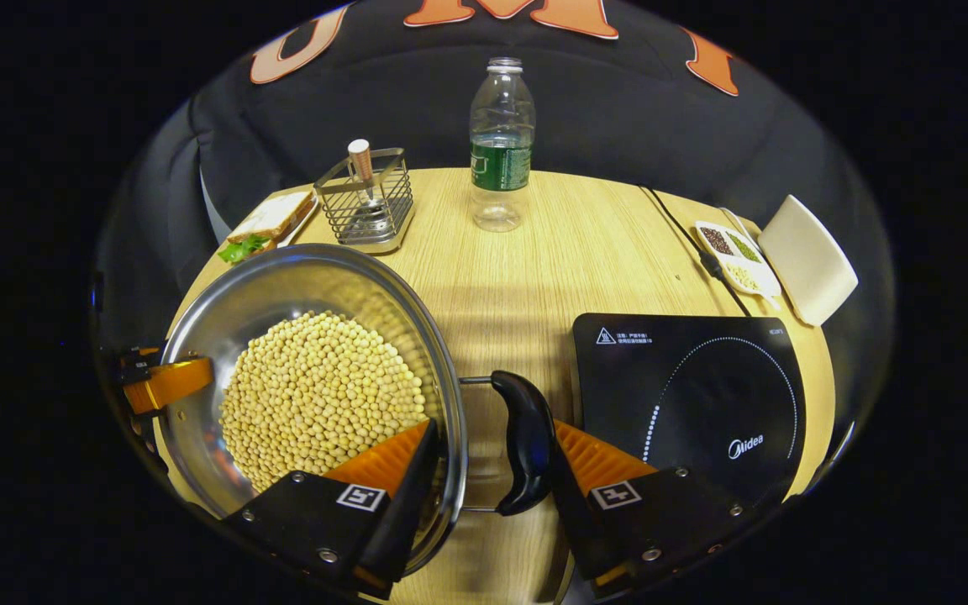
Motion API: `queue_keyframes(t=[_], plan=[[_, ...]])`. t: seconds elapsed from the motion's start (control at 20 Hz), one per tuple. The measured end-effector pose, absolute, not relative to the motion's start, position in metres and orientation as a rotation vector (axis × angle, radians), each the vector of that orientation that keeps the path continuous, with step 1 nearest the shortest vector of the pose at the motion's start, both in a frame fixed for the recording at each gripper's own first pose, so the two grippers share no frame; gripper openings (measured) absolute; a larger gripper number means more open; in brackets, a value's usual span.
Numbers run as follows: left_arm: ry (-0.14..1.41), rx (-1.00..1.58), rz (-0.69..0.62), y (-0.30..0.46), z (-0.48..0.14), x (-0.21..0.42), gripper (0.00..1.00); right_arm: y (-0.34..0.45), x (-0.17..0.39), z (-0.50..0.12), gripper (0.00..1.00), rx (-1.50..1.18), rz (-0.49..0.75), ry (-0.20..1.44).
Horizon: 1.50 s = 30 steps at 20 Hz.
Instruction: First push the handle of the pot to place it horizontally, then grasp the pot with both hands and set it on the induction cooktop.
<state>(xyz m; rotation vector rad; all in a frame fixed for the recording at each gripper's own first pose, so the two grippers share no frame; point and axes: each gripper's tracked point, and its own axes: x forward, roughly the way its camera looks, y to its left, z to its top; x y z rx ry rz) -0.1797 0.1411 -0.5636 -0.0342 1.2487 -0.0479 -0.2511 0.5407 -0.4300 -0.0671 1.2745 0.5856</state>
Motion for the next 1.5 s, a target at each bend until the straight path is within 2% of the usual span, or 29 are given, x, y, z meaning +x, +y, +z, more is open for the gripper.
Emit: queue_keyframes(t=[0.05,0.1,0.15,0.2,0.25,0.35,0.4,0.45,0.5,0.7,0.75,0.8,0.9,0.95,1.05,1.1,1.15,1.2,1.25,1.3,1.5], plan=[[1.274,-0.057,-0.040,0.138,-0.566,-0.186,0.76,0.541,-0.252,-0.430,0.74,-0.069,0.588,1.274],[1.253,-0.084,-0.026,0.135,-0.564,-0.183,0.76,0.541,-0.251,-0.430,0.75,-0.074,0.594,1.267],[1.216,-0.096,-0.015,0.137,-0.565,-0.174,0.63,0.542,-0.252,-0.431,0.75,-0.077,0.599,1.261],[1.218,-0.104,-0.010,0.136,-0.569,-0.179,0.69,0.541,-0.251,-0.430,0.75,-0.077,0.602,1.256],[1.221,-0.104,-0.011,0.135,-0.568,-0.180,0.63,0.542,-0.252,-0.430,0.75,-0.078,0.603,1.255],[1.252,-0.106,-0.025,0.133,-0.574,-0.189,0.64,0.542,-0.252,-0.431,0.77,-0.056,0.589,1.273],[1.245,-0.116,-0.025,0.134,-0.573,-0.188,0.65,0.542,-0.253,-0.431,0.73,-0.045,0.583,1.283],[1.249,-0.125,-0.020,0.133,-0.576,-0.188,0.70,0.542,-0.253,-0.431,0.71,-0.040,0.581,1.289],[1.247,-0.129,-0.013,0.133,-0.576,-0.189,0.66,0.542,-0.253,-0.431,0.71,-0.039,0.583,1.291],[1.252,-0.130,-0.007,0.135,-0.576,-0.188,0.66,0.542,-0.253,-0.431,0.67,-0.015,0.578,1.315],[1.257,-0.121,0.003,0.136,-0.574,-0.189,0.70,0.542,-0.253,-0.431,0.67,-0.009,0.576,1.320],[1.259,-0.115,0.014,0.136,-0.574,-0.188,0.66,0.542,-0.252,-0.431,0.66,-0.004,0.572,1.326],[1.256,-0.105,0.051,0.137,-0.571,-0.187,0.66,0.541,-0.253,-0.430,0.63,-0.011,0.578,1.352],[1.250,-0.103,0.070,0.138,-0.569,-0.187,0.70,0.542,-0.253,-0.430,0.61,-0.006,0.579,1.363],[1.239,-0.086,0.092,0.138,-0.565,-0.181,0.60,0.544,-0.249,-0.428,0.58,-0.002,0.596,1.360],[1.248,-0.072,0.092,0.136,-0.564,-0.181,0.67,0.544,-0.246,-0.428,0.57,-0.009,0.614,1.357],[1.241,-0.072,0.098,0.133,-0.563,-0.180,0.63,0.543,-0.244,-0.428,0.57,-0.006,0.624,1.348],[1.237,-0.075,0.104,0.131,-0.562,-0.177,0.63,0.543,-0.242,-0.427,0.54,0.005,0.626,1.339],[1.230,-0.077,0.111,0.128,-0.562,-0.175,0.59,0.543,-0.243,-0.430,0.57,0.009,0.628,1.329],[1.223,-0.073,0.114,0.127,-0.563,-0.178,0.63,0.543,-0.242,-0.430,0.57,0.009,0.634,1.314],[1.178,-0.045,0.106,0.130,-0.555,-0.173,0.63,0.544,-0.241,-0.434,0.57,0.041,0.636,1.270]])
